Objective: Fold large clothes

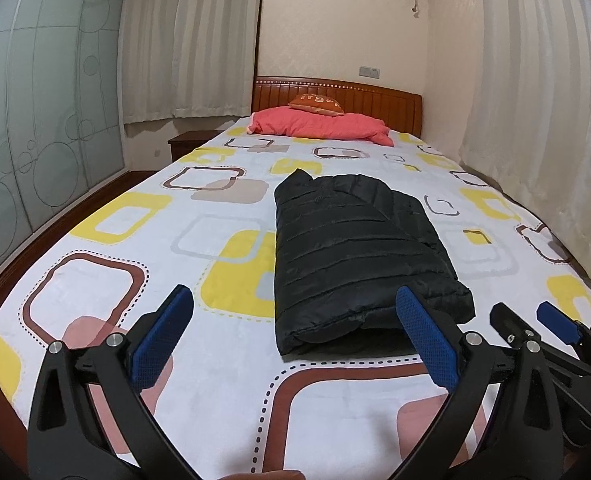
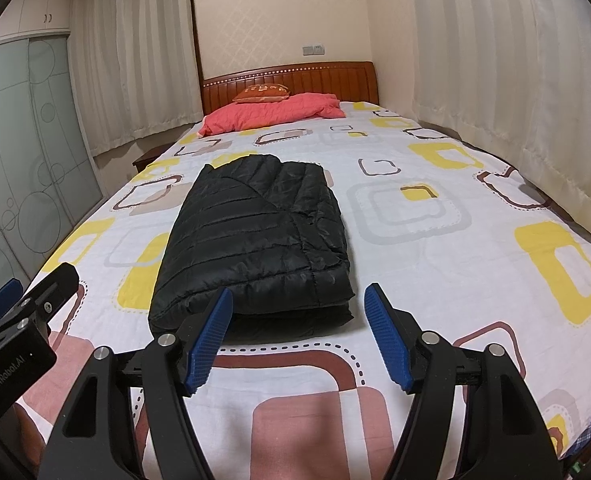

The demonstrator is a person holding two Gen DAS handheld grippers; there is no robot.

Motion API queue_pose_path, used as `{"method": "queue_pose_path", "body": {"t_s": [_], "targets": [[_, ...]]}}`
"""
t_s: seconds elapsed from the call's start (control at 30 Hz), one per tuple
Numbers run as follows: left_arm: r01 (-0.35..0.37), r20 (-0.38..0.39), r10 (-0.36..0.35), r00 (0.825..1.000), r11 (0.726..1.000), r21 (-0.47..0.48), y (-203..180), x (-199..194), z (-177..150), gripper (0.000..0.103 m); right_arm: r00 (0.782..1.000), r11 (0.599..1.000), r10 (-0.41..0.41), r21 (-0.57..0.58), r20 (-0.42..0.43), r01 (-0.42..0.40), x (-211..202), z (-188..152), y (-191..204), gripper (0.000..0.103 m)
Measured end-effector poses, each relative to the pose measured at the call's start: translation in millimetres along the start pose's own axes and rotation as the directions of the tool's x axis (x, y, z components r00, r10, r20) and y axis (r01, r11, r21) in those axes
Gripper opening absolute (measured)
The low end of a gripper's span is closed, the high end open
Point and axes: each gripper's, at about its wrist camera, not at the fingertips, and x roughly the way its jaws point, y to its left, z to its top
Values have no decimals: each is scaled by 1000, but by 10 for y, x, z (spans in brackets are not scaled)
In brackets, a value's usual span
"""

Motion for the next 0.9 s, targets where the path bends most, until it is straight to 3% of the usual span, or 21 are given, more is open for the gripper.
{"method": "queue_pose_path", "body": {"t_s": [0.23, 0.7, 0.8, 0.9], "targets": [[25, -27, -26, 999, 999, -25, 30, 58, -6, 101, 999, 1000, 0, -18, 37, 1, -48, 1, 26, 84], [-4, -55, 2, 998, 999, -33, 187, 377, -29, 101, 1000, 1000, -24, -8, 18, 24, 143, -81, -76, 87], [-31, -80, 29, 996, 999, -19, 340, 577, -42, 101, 999, 999, -34, -2, -4, 34, 282, -85, -186, 87], [-104, -122, 100, 987, 994, -28, 629, 875, -76, 101, 995, 996, -86, 8, -55, 86, 561, -106, -443, 87]]}}
